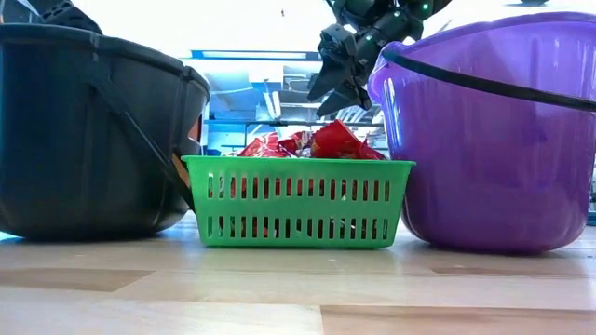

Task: Sort candy by brand, put in halloween buckets
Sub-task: Put the white chocolate into the black bucket

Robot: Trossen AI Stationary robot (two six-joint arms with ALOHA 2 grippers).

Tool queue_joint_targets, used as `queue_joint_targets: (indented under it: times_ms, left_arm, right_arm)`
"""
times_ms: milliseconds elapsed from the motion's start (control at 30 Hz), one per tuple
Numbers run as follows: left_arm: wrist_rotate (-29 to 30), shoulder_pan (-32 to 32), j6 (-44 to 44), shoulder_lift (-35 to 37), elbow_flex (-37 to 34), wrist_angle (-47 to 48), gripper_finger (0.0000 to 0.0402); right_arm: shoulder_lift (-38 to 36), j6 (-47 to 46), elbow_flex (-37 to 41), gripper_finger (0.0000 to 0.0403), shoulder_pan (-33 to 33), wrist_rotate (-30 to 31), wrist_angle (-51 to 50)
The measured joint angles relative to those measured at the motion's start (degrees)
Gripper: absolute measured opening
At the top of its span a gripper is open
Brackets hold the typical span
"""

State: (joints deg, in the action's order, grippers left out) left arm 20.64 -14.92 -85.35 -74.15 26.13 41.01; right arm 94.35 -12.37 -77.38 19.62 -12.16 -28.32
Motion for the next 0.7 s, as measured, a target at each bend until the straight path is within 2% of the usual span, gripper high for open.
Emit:
queue_joint_targets:
  times_ms: [133,233,300,567,700]
  left_arm:
    - [-0.2,1.7,1.2,1.2,0.6,-1.0,0.0062]
    - [-3.6,2.5,3.6,3.2,2.2,-3.7,0.0042]
    - [-3.1,2.3,6.6,5.0,3.3,-2.9,0.0020]
    - [1.6,2.0,19.1,15.7,9.9,-1.7,0.0002]
    - [1.7,2.1,29.3,21.1,15.0,-1.6,0.0003]
  right_arm:
    - [0.0,0.8,0.0,0.0210,0.0,0.0,-0.1]
    - [0.0,0.8,0.0,0.0210,0.0,0.0,-0.1]
    - [0.0,0.8,0.0,0.0210,0.0,0.0,-0.1]
    - [0.0,0.8,0.0,0.0210,0.0,0.0,-0.1]
    - [0.0,0.6,0.0,0.0210,0.0,0.0,-0.1]
